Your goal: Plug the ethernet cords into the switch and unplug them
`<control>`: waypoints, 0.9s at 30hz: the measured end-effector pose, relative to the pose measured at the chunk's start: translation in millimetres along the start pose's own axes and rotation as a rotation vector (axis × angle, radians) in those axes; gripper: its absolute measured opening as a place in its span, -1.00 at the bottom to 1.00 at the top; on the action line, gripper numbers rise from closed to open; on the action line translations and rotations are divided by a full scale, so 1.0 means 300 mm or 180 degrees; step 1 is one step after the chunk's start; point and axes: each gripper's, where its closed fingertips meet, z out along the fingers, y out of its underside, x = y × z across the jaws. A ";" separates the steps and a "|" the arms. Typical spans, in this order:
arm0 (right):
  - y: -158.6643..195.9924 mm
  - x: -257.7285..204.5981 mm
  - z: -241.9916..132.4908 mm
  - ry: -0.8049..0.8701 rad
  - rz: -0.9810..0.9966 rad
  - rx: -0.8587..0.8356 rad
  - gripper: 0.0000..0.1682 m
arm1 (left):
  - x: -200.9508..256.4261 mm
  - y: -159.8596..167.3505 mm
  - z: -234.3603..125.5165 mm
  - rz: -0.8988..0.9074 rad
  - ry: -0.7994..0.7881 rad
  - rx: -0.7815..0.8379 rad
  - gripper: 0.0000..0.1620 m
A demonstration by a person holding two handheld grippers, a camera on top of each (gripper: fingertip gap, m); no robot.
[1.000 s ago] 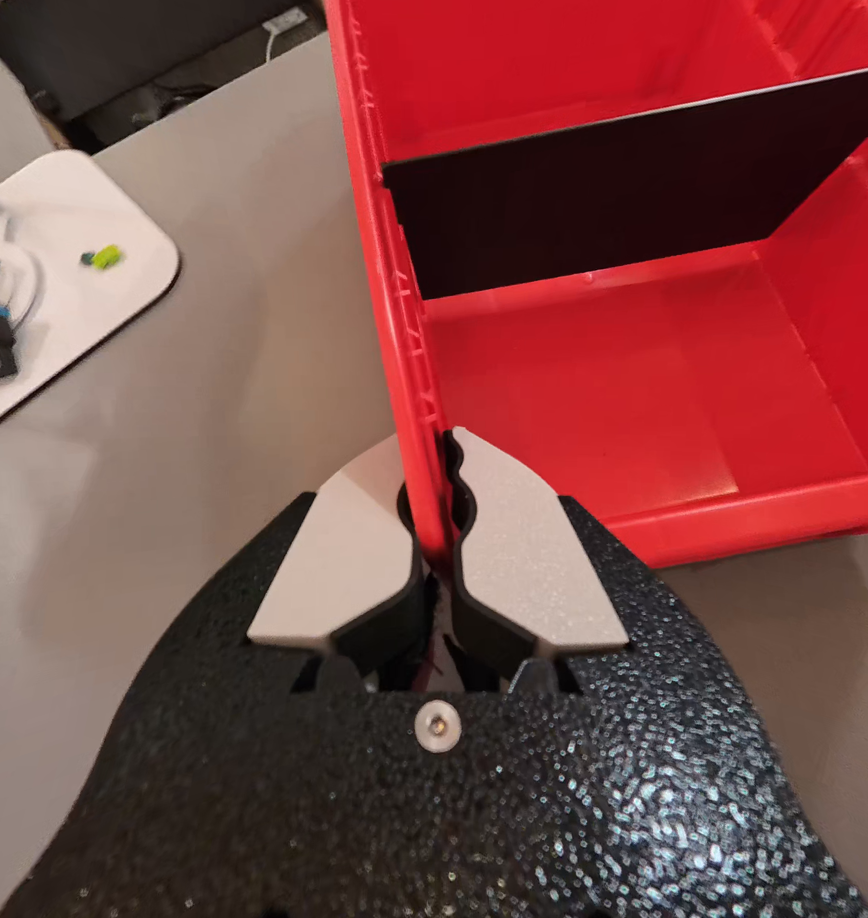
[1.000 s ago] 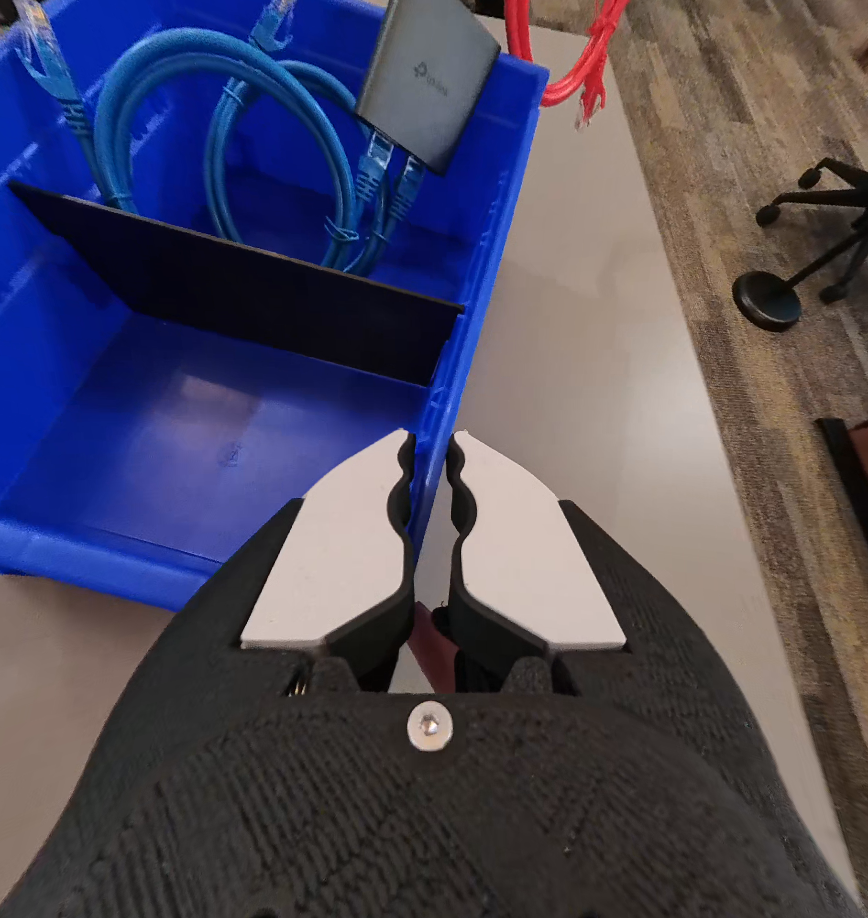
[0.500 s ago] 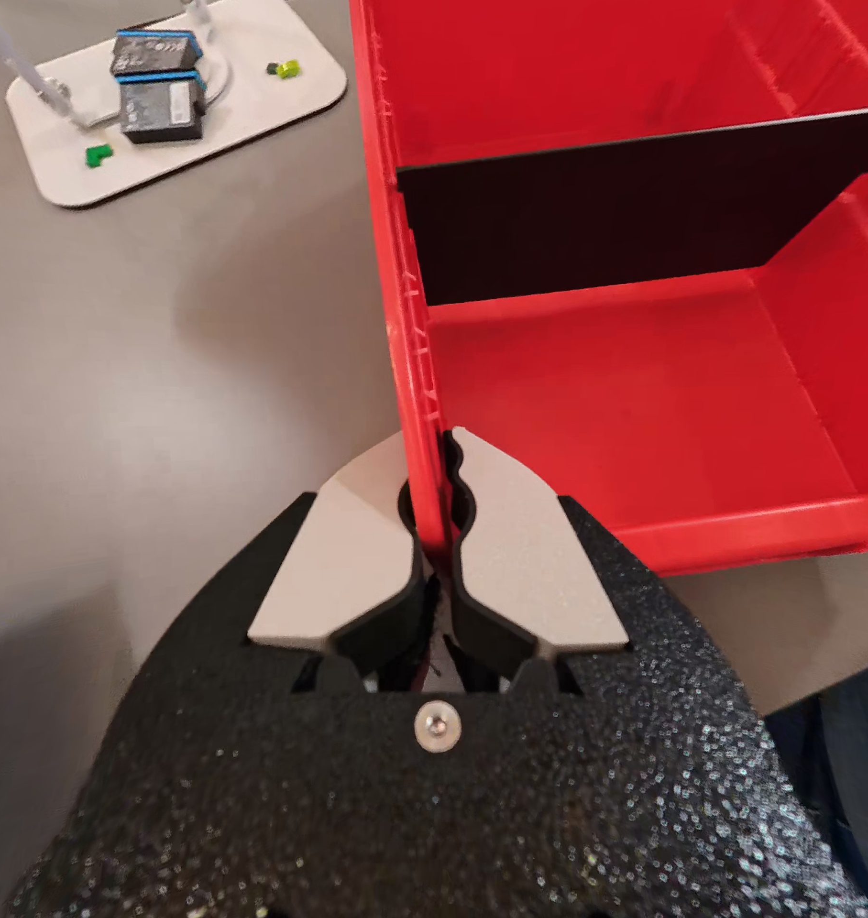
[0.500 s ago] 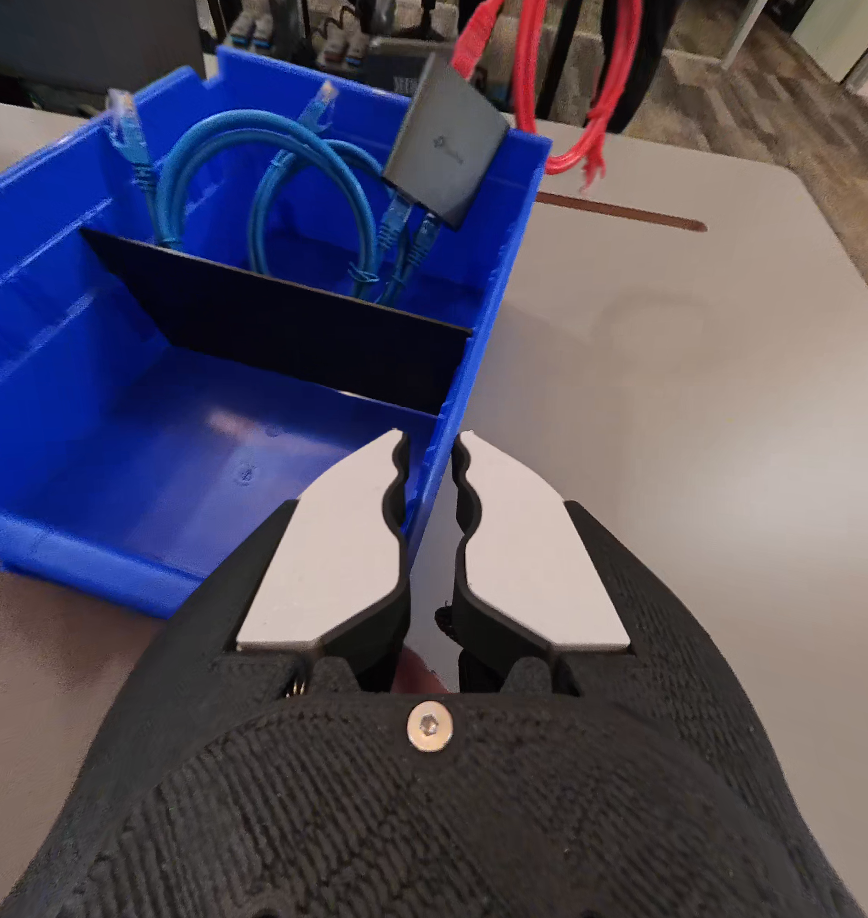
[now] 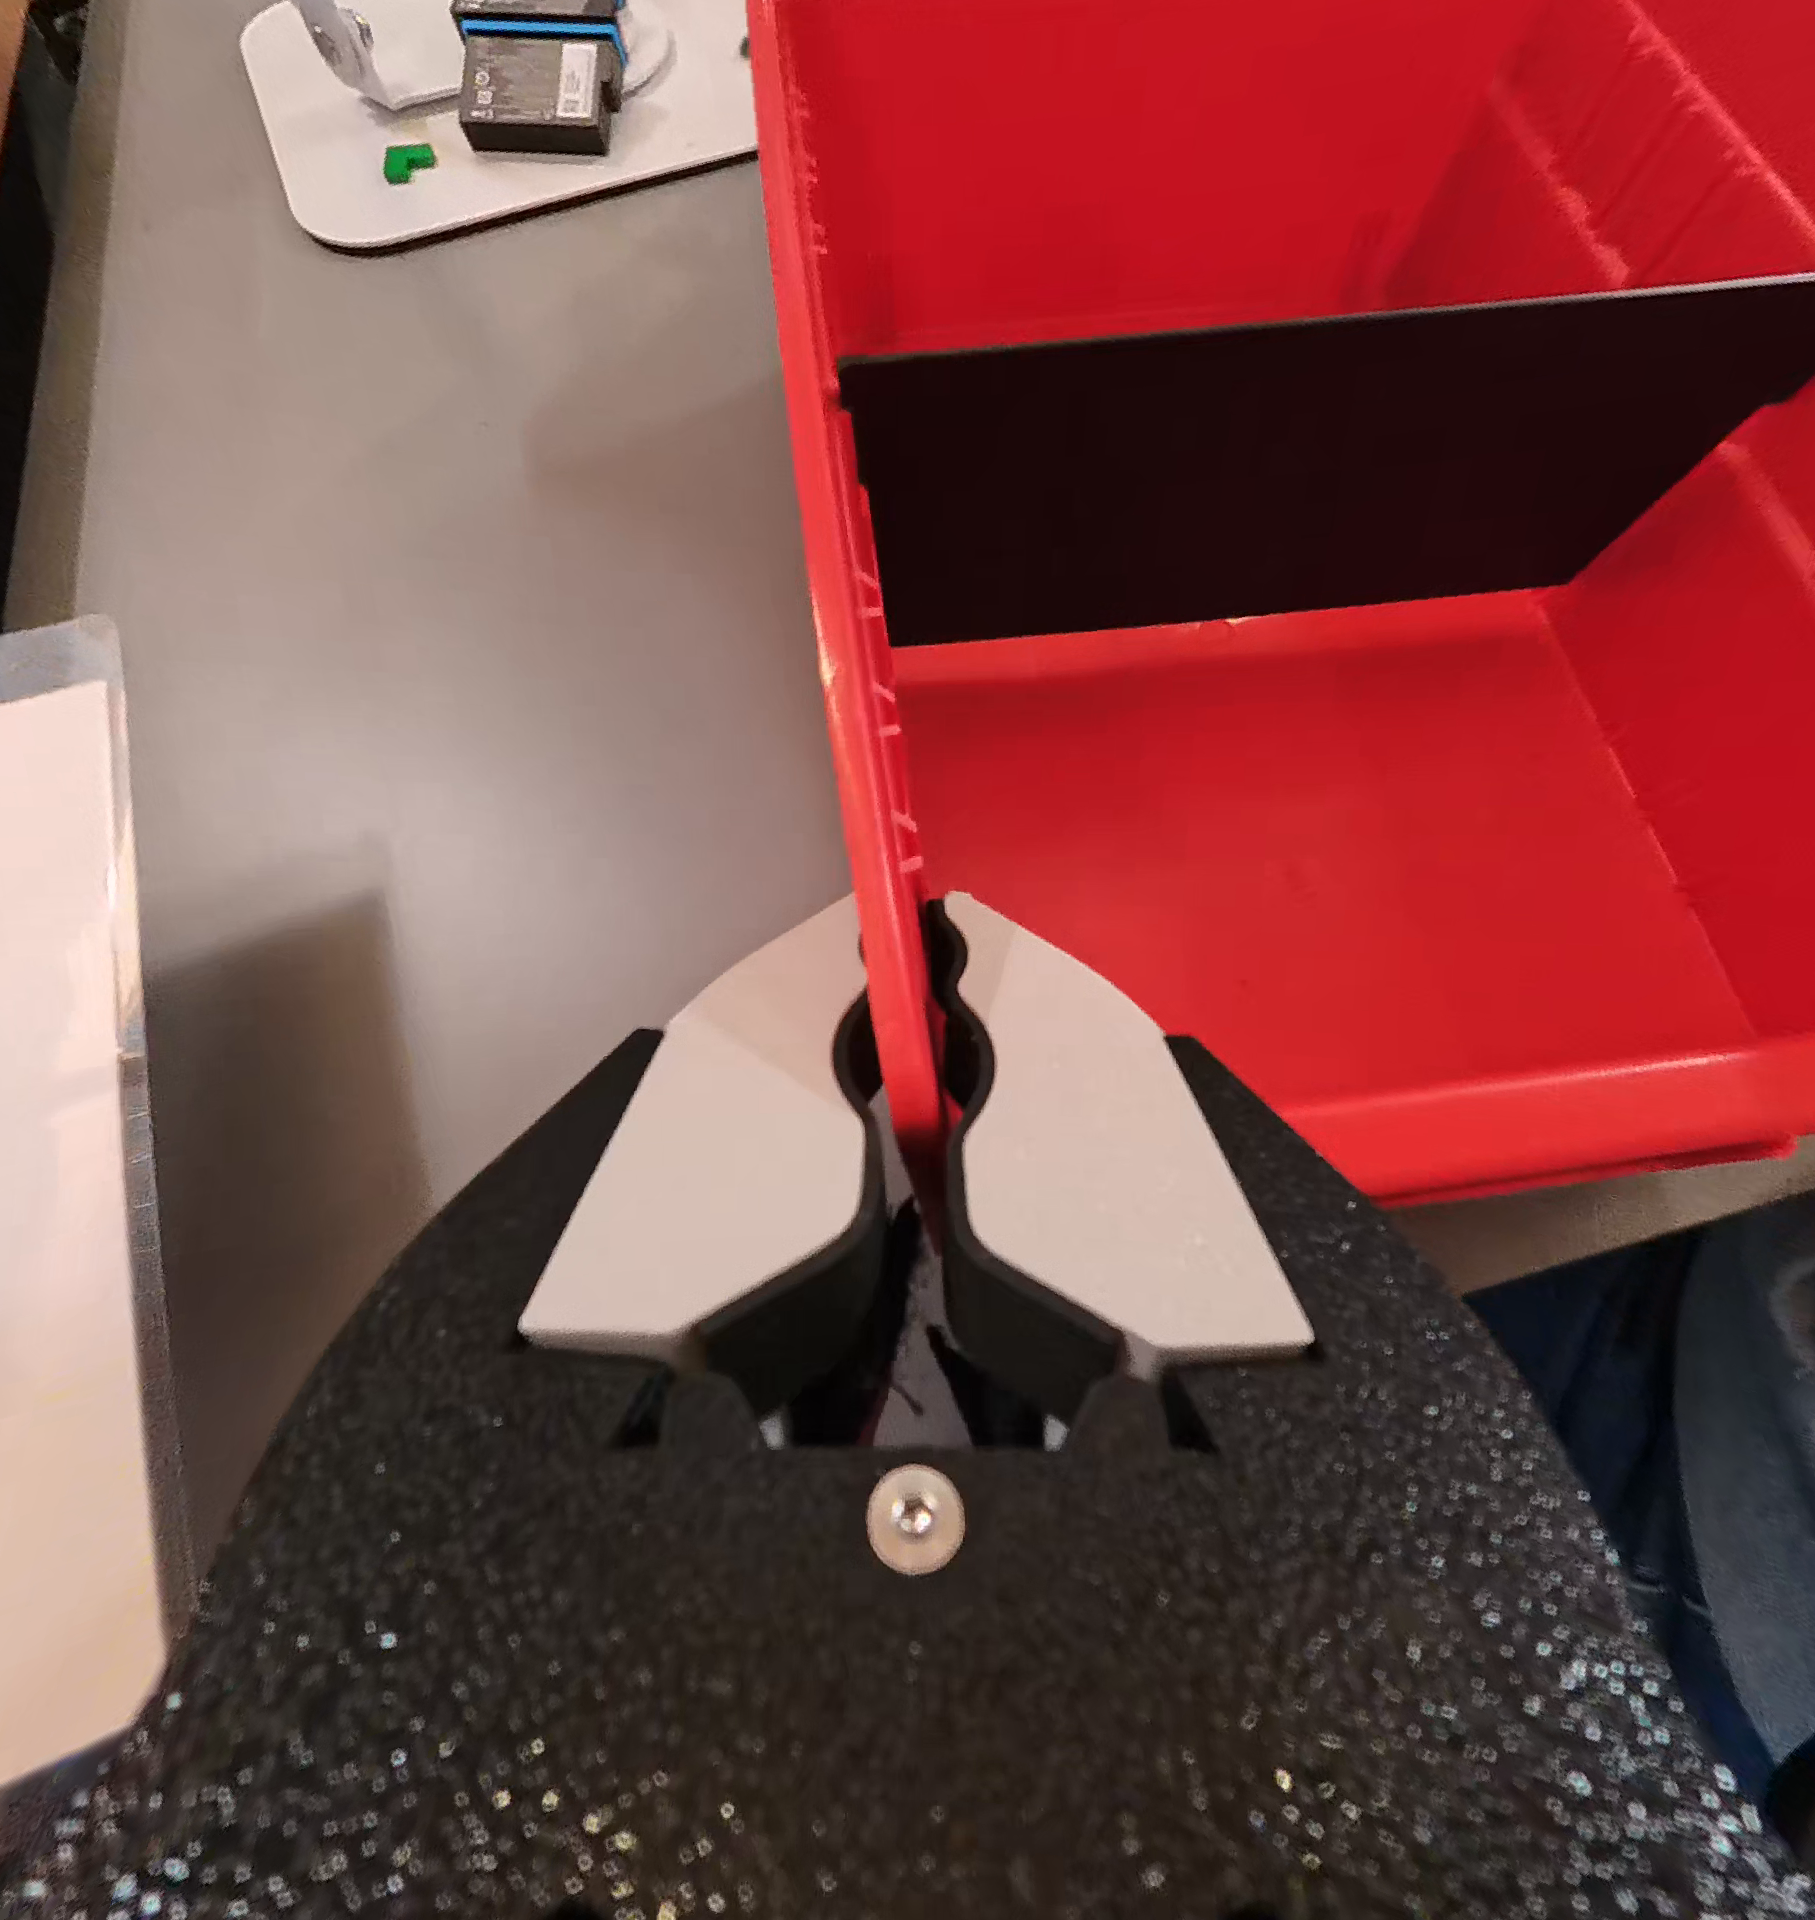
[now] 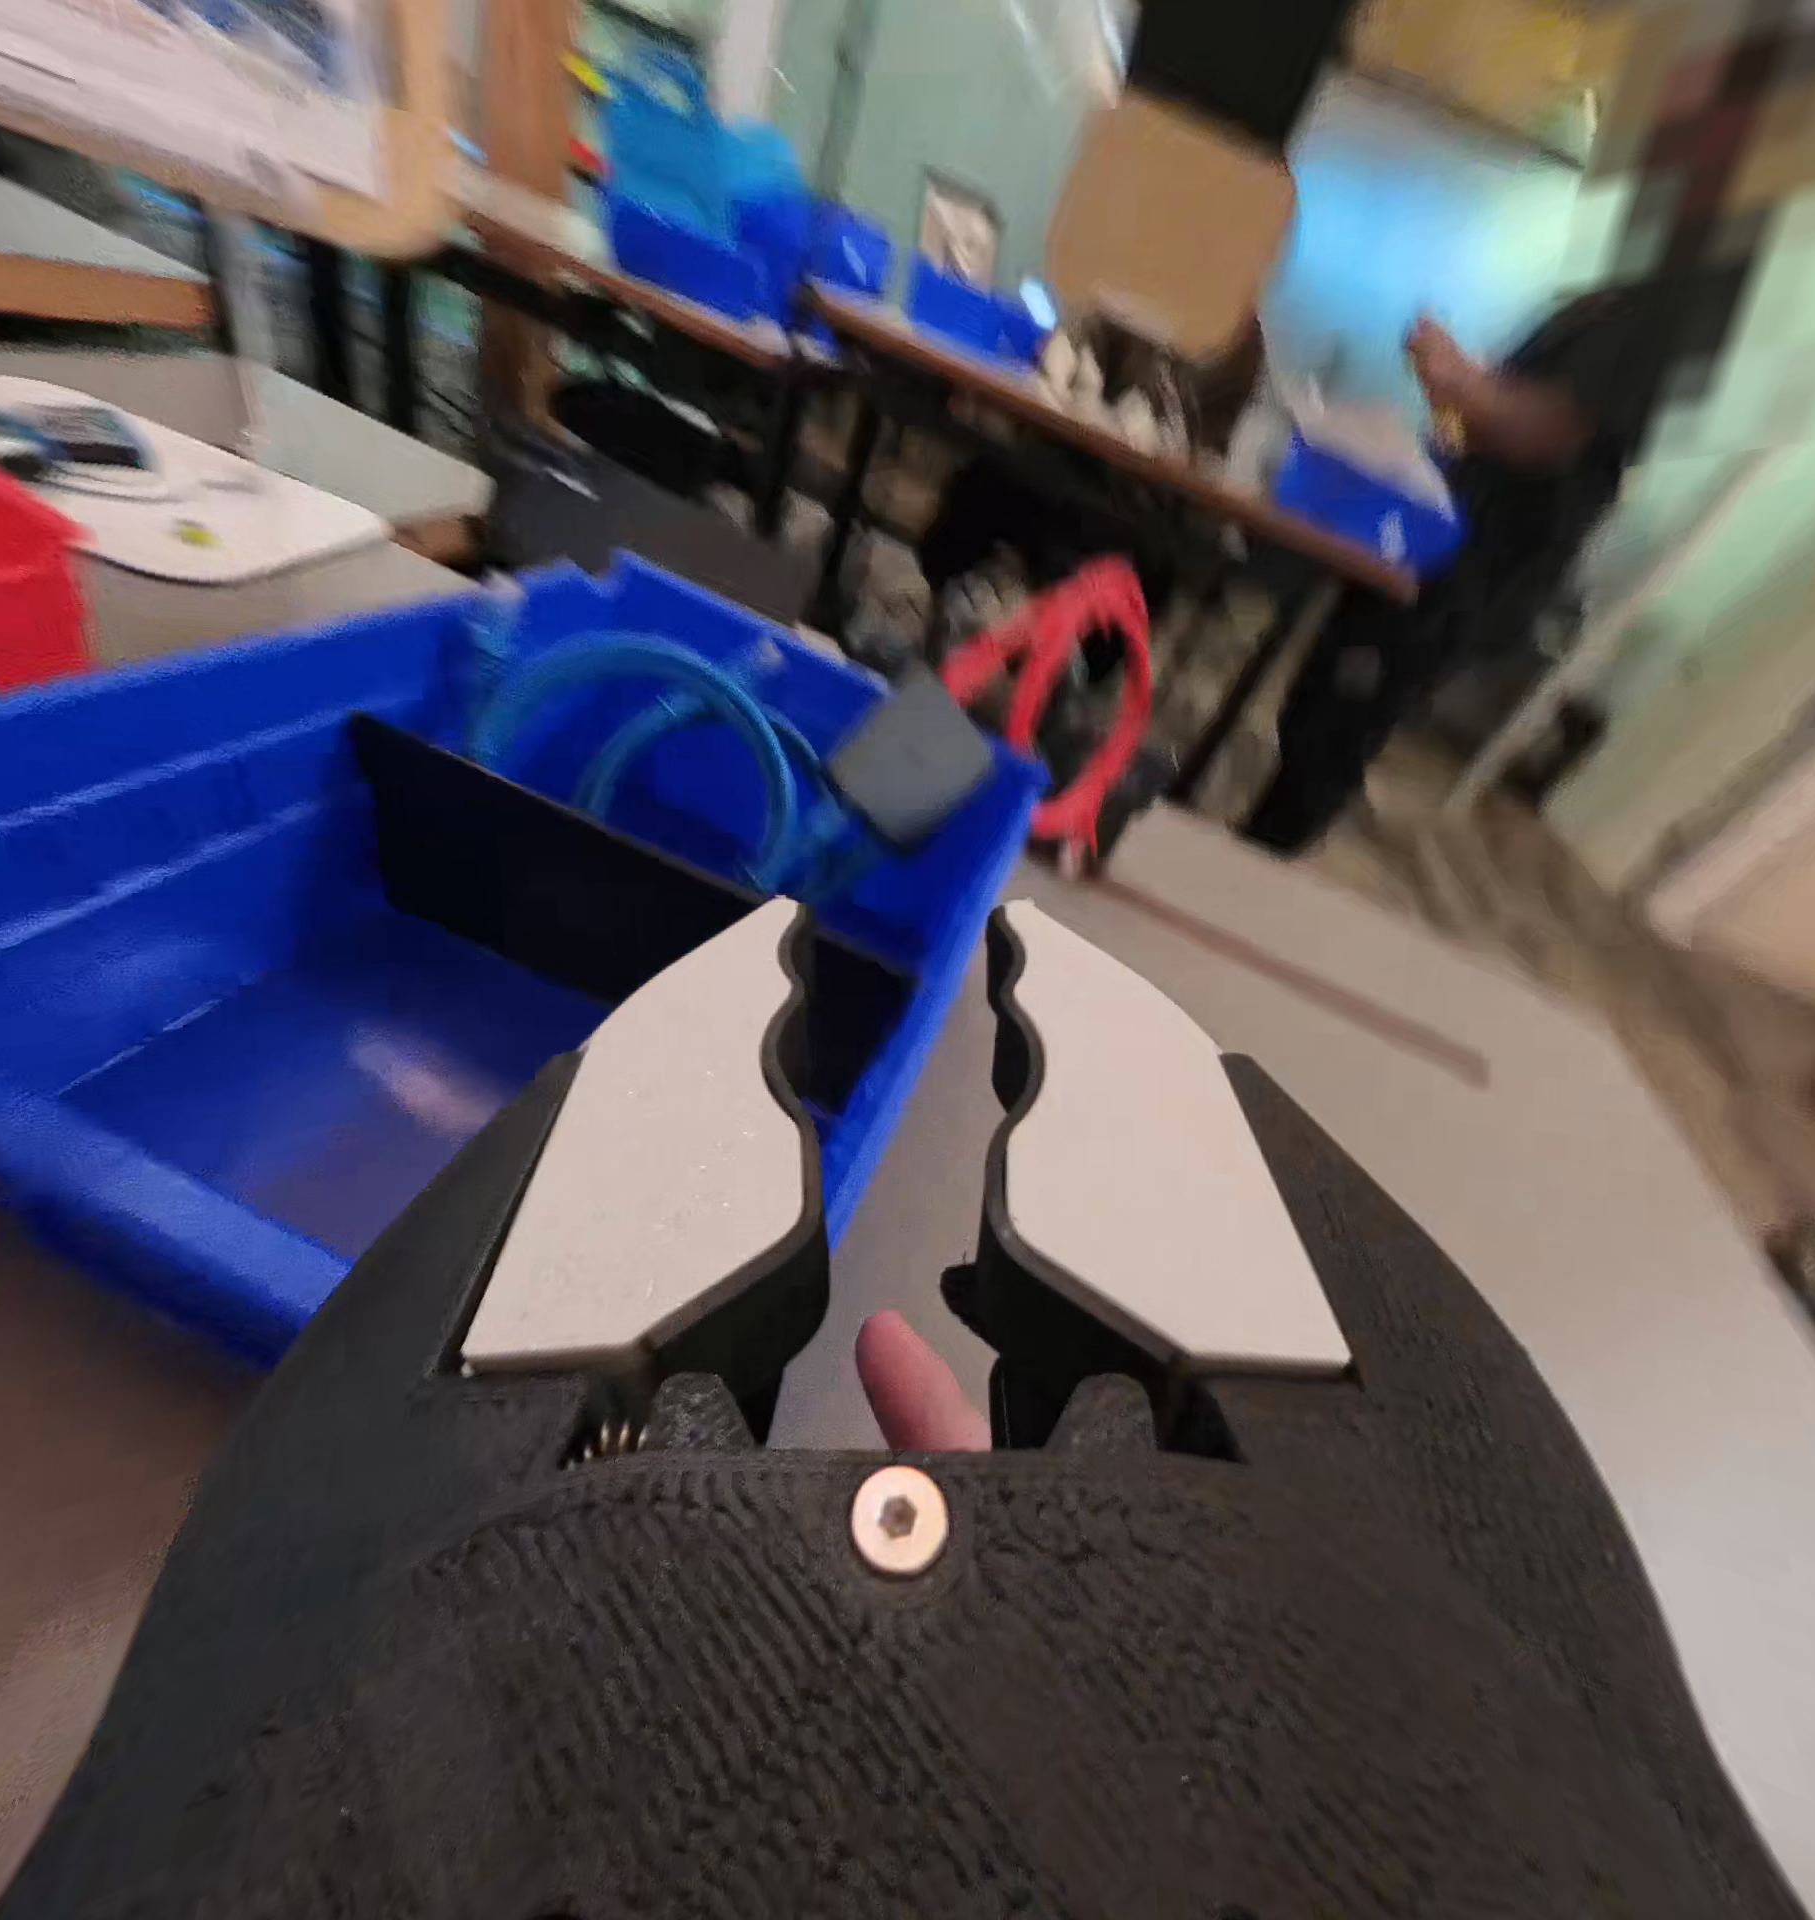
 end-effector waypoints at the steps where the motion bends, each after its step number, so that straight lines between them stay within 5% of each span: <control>1: -0.065 -0.044 -0.012 -0.0274 -0.0258 0.0219 -0.67 | -0.004 0.004 -0.005 0.0005 0.0000 0.0005 -0.94; 6: -0.210 -0.528 -0.073 -0.2419 -0.1924 0.0550 -0.46 | -0.015 0.005 -0.008 0.0002 0.0069 0.0053 -0.94; 8: -0.211 -0.673 -0.049 -0.2825 -0.2625 0.0595 -0.40 | -0.016 0.004 -0.008 0.0016 0.0077 0.0058 -0.94; 17: -0.093 -0.951 0.175 -0.3567 -0.5062 0.0231 -0.39 | -0.022 0.004 -0.005 0.0058 0.0158 0.0100 -0.94; 20: -0.045 -0.952 0.199 -0.3678 -0.5682 0.0118 -0.85 | -0.026 0.004 -0.007 0.0078 0.0196 0.0115 -0.94; 27: -0.168 -0.915 0.145 -0.3725 -0.5487 0.0135 -0.93 | -0.027 -0.118 -0.128 0.0328 0.0023 0.0333 -0.95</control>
